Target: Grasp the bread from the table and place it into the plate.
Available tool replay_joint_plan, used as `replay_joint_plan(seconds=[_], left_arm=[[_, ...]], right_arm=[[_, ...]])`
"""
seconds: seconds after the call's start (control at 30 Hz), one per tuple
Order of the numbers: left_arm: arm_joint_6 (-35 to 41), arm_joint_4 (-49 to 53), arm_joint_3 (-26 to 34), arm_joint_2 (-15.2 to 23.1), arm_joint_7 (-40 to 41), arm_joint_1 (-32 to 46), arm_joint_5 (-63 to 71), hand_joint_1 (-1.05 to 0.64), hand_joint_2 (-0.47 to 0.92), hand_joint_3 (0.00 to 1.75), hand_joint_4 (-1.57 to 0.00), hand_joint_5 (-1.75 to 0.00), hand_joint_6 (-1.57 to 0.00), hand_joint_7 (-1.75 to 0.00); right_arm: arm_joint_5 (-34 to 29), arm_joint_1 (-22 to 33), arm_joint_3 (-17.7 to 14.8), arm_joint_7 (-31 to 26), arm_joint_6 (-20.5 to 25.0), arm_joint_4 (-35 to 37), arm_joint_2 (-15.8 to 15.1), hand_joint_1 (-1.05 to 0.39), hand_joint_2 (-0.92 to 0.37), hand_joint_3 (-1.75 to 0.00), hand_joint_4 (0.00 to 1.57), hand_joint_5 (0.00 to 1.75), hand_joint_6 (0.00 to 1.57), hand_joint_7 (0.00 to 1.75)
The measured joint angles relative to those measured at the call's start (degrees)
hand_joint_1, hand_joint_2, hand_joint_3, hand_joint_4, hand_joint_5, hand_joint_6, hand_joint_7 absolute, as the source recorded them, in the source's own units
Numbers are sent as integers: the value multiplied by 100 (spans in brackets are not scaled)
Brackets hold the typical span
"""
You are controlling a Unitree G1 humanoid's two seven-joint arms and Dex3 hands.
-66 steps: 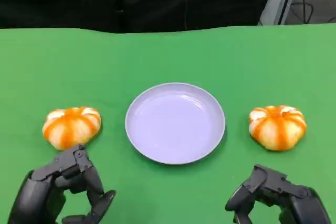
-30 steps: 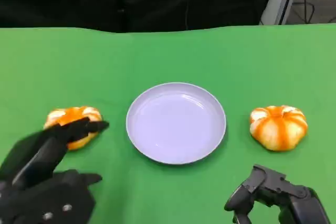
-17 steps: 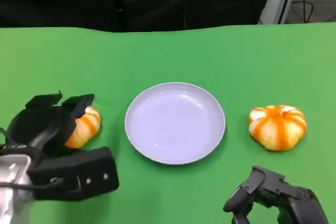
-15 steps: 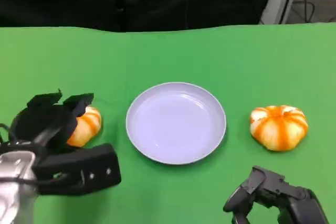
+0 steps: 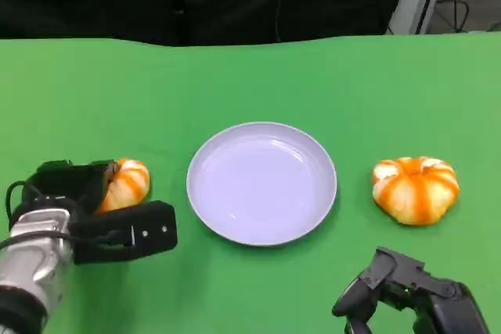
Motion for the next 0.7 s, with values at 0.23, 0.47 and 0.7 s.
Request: replay_joint_plan(seconds=[0.23, 0.47, 0.7], left_arm=[[-1275, 736, 82, 80, 1271, -95, -507, -23, 84, 0, -86, -164, -138, -9], [-2144, 749, 64, 115, 2328, -65, -590, -18, 44, 112, -89, -175, -76, -156], [-2648, 392, 10, 190, 3394, -66, -467, -12, 29, 131, -92, -175, -71, -174]], right_arm=[[-36, 47, -2, -21, -1, -11, 2, -8, -38, -126, 71, 159, 78, 128], [-31, 17, -4, -20, -1, -8, 0, -9, -37, -126, 72, 159, 79, 128], [-26, -6, -9, -19, -4, -5, -3, -9, -37, -126, 72, 159, 79, 128]])
